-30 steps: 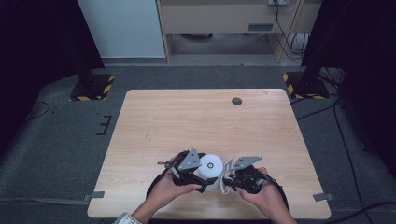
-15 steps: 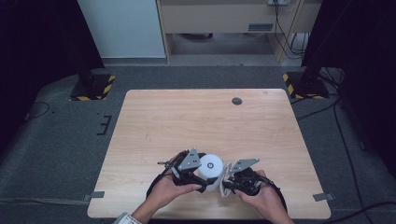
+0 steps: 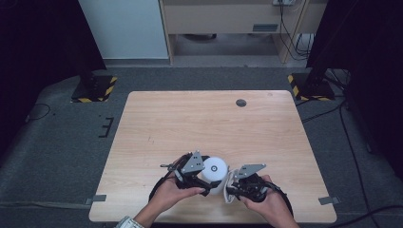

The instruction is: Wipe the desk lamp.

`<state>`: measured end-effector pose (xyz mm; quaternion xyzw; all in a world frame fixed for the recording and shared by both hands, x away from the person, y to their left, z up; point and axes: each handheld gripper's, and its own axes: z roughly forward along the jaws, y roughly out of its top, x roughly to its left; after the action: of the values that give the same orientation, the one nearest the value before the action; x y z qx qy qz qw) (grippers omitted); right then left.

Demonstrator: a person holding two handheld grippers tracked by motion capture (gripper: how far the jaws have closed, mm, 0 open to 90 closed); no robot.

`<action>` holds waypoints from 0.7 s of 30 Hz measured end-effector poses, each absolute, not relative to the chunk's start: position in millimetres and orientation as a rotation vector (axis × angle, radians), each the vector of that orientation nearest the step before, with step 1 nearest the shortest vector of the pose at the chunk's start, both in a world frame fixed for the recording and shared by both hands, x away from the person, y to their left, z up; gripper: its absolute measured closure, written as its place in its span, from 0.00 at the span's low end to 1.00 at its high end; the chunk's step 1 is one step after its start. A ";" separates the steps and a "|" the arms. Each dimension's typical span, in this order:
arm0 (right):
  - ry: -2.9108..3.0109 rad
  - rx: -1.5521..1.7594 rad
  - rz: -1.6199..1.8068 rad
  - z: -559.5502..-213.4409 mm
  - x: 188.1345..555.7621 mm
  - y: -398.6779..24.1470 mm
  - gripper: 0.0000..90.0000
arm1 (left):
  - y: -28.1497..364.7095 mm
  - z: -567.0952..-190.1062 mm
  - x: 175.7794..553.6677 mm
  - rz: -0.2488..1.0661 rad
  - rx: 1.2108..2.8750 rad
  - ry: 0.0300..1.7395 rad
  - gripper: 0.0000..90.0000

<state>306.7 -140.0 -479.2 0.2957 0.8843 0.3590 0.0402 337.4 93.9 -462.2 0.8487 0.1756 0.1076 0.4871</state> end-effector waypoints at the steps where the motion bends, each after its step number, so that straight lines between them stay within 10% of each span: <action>1: 2.710 0.895 1.115 -477.5 304.6 -140.1 0.85 | 93.9 -462.2 337.4 0.262 2.064 0.427 0.09; 21: 2.668 0.765 1.274 -439.8 289.5 -140.7 0.84 | 93.5 -462.3 337.2 0.260 2.064 0.425 0.09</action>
<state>289.5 -140.7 -439.8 0.2502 0.8727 0.4169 0.0440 337.2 93.5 -462.3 0.8487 0.1748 0.1069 0.4876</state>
